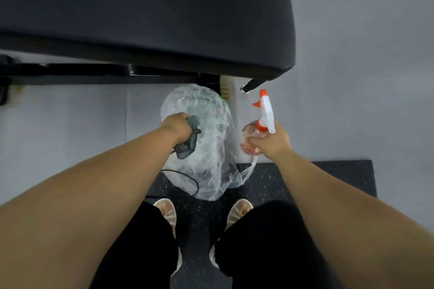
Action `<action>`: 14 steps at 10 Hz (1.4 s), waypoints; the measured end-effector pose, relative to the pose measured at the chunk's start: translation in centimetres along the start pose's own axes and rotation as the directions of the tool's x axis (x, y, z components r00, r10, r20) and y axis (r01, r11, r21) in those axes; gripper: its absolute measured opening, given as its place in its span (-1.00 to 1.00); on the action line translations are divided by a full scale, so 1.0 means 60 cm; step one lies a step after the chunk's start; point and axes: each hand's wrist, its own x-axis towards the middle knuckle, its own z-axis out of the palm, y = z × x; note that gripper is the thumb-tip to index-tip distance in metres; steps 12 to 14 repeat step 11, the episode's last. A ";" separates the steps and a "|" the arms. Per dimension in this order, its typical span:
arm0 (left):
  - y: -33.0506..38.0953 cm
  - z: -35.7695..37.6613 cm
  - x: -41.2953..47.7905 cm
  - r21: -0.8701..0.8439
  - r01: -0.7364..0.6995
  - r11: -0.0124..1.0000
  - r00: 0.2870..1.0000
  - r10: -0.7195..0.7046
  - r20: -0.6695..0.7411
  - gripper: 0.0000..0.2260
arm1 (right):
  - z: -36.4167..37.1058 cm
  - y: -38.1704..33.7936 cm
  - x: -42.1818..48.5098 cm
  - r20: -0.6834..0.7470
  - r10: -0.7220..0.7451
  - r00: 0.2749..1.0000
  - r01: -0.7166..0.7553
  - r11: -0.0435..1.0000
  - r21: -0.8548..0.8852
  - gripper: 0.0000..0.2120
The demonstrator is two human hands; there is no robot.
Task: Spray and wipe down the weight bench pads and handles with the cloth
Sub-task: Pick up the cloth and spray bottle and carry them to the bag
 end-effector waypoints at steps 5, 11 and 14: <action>-0.059 0.144 0.243 -0.073 -0.120 0.990 0.993 0.118 -0.031 -0.51 | 0.097 0.139 0.278 0.087 -0.125 0.988 0.134 0.986 -0.100 -0.48; -0.060 0.166 0.232 -0.046 -0.141 0.989 0.990 0.142 0.011 -0.62 | 0.155 0.227 0.338 -0.126 -0.031 0.992 0.054 0.982 0.183 -0.14; -0.060 0.166 0.232 -0.046 -0.141 0.989 0.990 0.142 0.011 -0.62 | 0.155 0.227 0.338 -0.126 -0.031 0.992 0.054 0.982 0.183 -0.14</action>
